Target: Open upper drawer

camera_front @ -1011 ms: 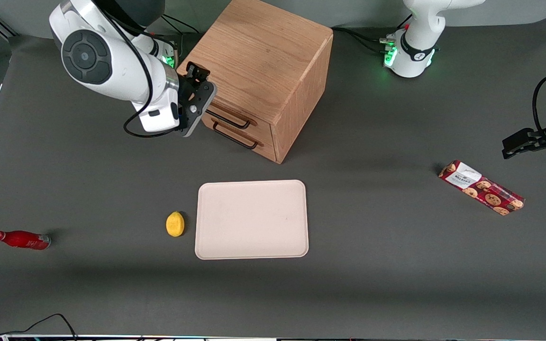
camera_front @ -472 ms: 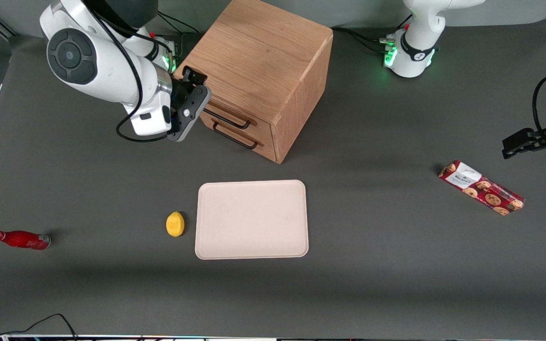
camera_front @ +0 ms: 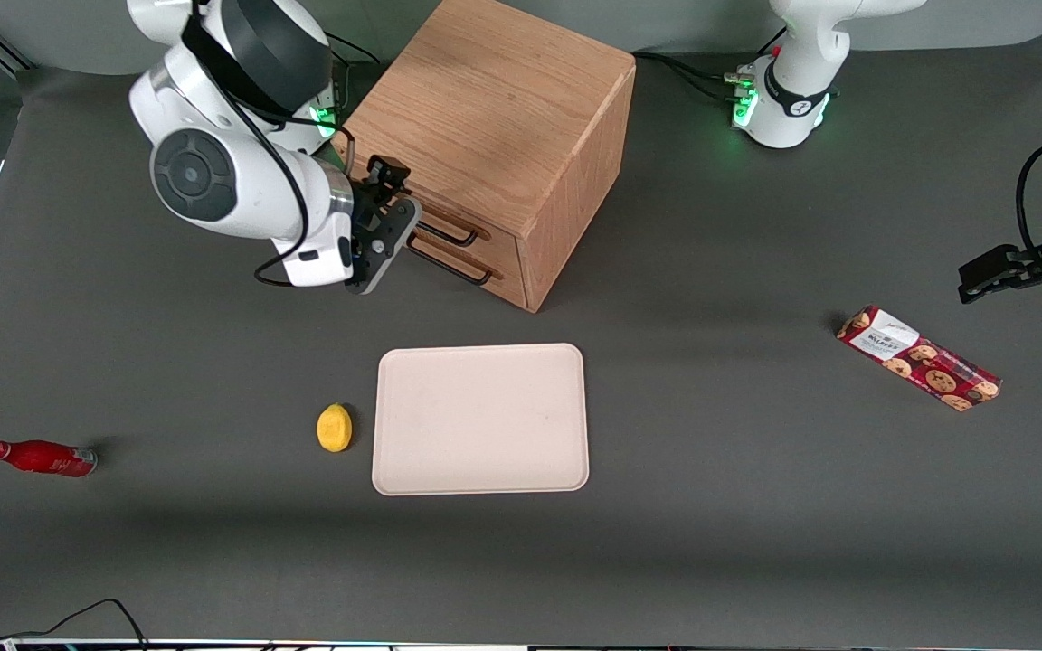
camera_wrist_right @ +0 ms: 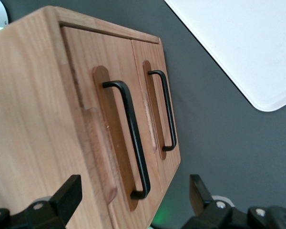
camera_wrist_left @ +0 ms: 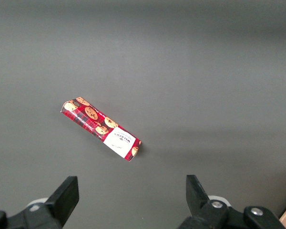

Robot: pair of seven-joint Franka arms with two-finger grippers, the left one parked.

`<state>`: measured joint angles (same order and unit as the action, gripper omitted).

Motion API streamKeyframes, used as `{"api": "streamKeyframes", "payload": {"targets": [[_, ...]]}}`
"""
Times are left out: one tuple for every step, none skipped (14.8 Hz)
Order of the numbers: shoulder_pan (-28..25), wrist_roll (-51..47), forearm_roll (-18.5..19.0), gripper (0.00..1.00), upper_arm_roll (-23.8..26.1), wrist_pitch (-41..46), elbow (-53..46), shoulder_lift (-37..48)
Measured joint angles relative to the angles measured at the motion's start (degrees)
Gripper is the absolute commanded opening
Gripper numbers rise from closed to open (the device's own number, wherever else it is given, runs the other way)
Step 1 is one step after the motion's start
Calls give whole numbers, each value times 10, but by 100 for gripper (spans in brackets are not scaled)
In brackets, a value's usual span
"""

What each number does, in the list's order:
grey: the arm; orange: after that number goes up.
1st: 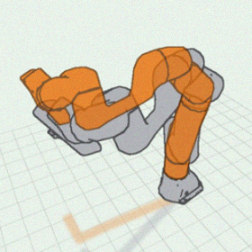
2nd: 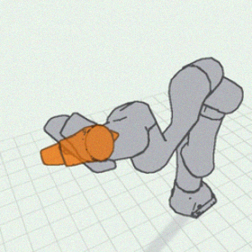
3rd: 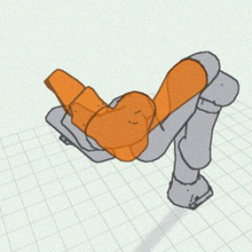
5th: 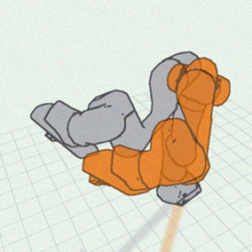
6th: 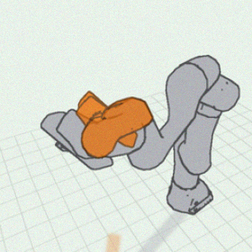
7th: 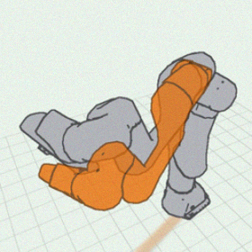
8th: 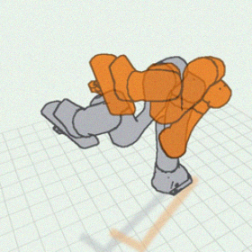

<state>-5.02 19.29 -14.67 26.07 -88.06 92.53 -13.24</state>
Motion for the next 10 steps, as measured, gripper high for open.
{"api": "streamKeyframes", "payload": {"targets": [[-1,0,0,100,2,-13,12,0],[-2,0,0,100,4,-27,25,0],[-2,0,0,100,6,-38,37,0],[-3,0,0,100,7,-47,47,0],[-3,0,0,100,7,-56,56,1],[-2,0,0,100,7,-66,64,1],[-2,0,0,100,7,-78,72,1],[-3,0,0,100,8,-88,79,1],[-3,0,0,100,9,-94,85,1],[-3,0,0,100,10,-99,90,1]]}}
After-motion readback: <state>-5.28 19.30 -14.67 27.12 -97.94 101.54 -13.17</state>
